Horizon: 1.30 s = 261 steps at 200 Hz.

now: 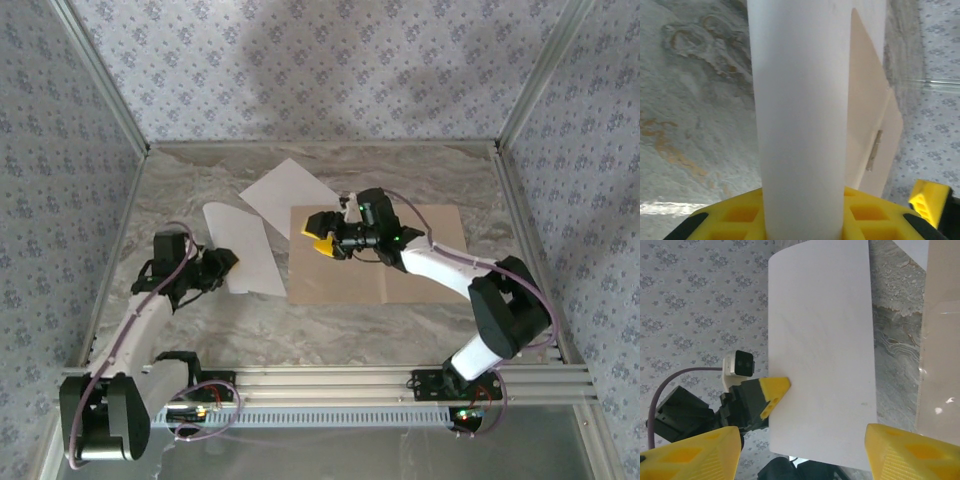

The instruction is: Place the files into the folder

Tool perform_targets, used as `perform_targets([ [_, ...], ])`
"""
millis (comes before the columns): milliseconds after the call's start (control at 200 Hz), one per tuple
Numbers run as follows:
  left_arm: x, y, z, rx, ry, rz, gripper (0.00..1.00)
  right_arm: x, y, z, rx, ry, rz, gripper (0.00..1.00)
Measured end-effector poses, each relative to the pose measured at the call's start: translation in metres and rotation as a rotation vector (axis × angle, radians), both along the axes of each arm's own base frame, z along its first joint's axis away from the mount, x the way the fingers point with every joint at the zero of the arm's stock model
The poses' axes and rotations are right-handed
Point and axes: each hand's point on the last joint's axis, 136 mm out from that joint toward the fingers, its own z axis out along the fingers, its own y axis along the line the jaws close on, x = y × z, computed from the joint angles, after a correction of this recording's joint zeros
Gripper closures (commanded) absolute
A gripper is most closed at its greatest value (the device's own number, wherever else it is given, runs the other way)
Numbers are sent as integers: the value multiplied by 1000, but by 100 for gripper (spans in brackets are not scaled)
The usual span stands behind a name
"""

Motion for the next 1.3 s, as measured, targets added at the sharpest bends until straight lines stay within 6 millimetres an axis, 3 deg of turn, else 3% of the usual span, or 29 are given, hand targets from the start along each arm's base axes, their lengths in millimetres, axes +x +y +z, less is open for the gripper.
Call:
perform_targets([
  [465, 6, -33, 67, -93, -101, -61, 71, -1, -13, 10, 163, 72, -11, 24],
  [760, 7, -53, 131, -146, -226, -113, 70, -7, -16, 27, 273, 74, 10, 17],
  [914, 3, -65, 148, -174, -248, -144, 70, -7, -14, 37, 342, 71, 24, 17],
  [1139, -4, -101, 179, -204, -296, -239, 70, -3, -11, 46, 414, 73, 26, 16],
  [1304, -8, -120, 190, -224, -319, -277, 69, 0, -10, 49, 454, 76, 29, 15],
])
